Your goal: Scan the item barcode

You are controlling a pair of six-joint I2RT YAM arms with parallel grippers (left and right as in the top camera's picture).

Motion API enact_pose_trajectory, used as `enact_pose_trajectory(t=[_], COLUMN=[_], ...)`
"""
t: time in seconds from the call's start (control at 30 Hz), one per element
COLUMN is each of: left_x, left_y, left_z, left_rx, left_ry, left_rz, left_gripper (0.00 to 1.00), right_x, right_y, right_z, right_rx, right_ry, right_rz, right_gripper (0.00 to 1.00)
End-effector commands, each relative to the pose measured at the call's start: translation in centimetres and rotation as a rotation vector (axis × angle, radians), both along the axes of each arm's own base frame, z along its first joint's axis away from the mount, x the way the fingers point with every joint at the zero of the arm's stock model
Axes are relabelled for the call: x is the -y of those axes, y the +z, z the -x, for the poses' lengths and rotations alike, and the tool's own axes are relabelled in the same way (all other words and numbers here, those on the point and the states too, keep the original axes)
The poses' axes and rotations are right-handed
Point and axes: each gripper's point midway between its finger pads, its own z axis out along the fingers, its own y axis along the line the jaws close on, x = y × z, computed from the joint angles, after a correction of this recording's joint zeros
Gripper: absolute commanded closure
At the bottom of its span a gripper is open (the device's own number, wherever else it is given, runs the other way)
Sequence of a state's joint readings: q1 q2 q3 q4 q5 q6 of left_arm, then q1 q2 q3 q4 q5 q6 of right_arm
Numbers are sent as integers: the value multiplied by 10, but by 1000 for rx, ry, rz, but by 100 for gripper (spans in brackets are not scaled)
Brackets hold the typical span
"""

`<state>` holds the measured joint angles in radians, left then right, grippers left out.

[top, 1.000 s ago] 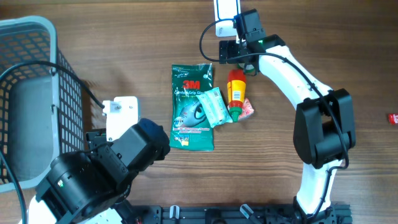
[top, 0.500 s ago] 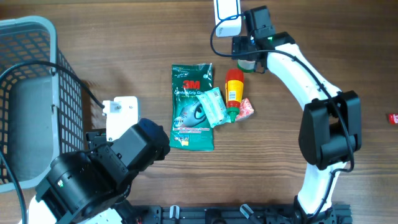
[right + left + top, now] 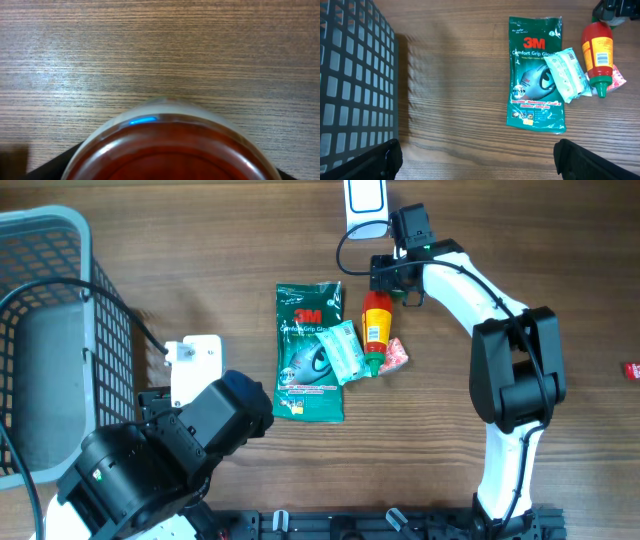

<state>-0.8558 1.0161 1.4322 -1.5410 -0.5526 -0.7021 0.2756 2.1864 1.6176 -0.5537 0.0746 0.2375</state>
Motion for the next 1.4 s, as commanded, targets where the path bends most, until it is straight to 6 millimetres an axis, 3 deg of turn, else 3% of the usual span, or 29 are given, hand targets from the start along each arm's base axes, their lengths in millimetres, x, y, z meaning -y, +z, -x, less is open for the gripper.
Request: enact_pose_trajectory(t=[0.0, 0.07, 0.2, 0.4, 0.43, 0.57, 0.73, 0.83, 1.03, 1.37], left_x=[-1, -1, -1, -1, -1, -1, -1, -1, -1, -1], left_y=[1, 1, 1, 1, 1, 1, 1, 1, 1, 1], left_z=[-1, -1, -1, -1, -1, -1, -1, -1, -1, -1], left_rx=[11, 11, 11, 11, 11, 11, 11, 11, 11, 11], left_ry=[16, 16, 16, 16, 16, 16, 16, 16, 16, 16], left_rz=[4, 4, 4, 4, 4, 4, 4, 4, 4, 4], left_gripper=[0, 0, 0, 0, 0, 0, 0, 0, 0, 0], right_x=[-3, -2, -2, -15, -19, -28, -37, -30, -33, -50], right_y=[-4, -4, 0, 40, 61, 112, 196, 222, 237, 244], right_z=[3, 4, 4, 5, 7, 18, 68, 93, 125, 169], right_rx=[-15, -20, -21, -11, 10, 76, 263, 408, 571, 785], right_ry=[7, 7, 8, 96, 160, 375, 819, 999, 1165, 1418], right_rz=[-16, -14, -15, -133, -211, -415, -740, -848, -900, -803], right_gripper=[25, 30, 32, 43, 46, 46, 45, 45, 43, 46])
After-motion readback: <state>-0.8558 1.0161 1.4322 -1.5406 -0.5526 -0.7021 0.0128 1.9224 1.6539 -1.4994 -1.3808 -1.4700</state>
